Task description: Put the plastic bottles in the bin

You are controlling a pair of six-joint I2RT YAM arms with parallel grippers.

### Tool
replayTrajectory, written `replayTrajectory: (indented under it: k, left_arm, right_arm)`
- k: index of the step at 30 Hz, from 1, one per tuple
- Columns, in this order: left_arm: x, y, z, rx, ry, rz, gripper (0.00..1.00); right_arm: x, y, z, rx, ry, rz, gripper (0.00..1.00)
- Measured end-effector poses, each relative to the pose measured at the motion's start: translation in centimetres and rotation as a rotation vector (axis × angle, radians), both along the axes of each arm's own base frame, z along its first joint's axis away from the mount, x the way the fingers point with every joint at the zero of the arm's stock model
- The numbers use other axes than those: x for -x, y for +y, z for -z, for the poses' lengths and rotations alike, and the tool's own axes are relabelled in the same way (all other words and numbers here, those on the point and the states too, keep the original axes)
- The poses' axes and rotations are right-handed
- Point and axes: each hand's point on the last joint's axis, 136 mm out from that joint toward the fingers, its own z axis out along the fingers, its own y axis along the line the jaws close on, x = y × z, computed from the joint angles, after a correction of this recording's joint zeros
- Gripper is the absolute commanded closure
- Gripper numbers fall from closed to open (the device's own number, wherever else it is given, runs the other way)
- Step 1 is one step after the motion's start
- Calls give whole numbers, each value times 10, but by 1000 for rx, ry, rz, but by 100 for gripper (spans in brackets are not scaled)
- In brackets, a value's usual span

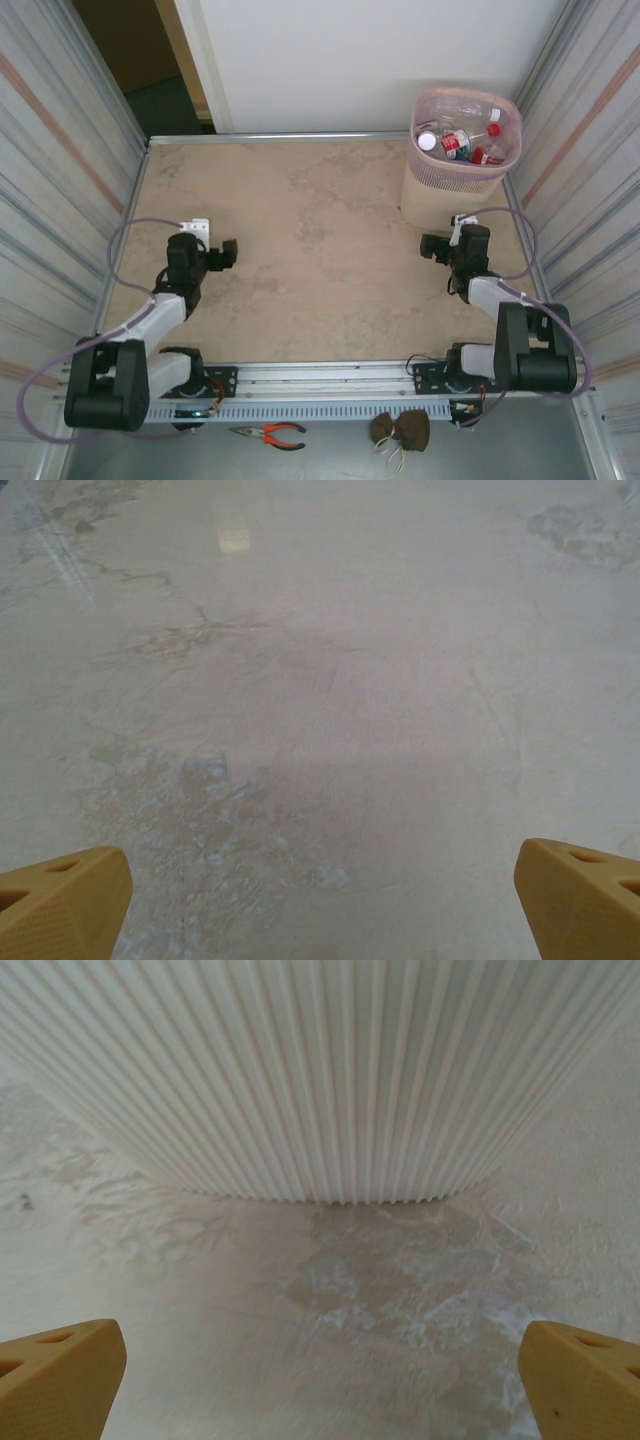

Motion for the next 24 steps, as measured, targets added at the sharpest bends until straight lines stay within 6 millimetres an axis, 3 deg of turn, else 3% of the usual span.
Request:
replayTrajectory:
  k: [8,13,18,24]
  left_arm:
    - [-26,-6,7,-16,-72,87,1]
    - [-36,6,13,28,-98,93,1]
    - [-41,-3,24,62,-82,150,1]
    - [-54,-8,9,61,-121,175,1]
  right_arm:
    - [-27,-5,-22,2,-175,6,1]
    - [-35,-3,-12,-11,-194,-14,1]
    - [-37,1,-2,-18,-182,-29,1]
    - [-46,5,-9,-16,-191,-40,1]
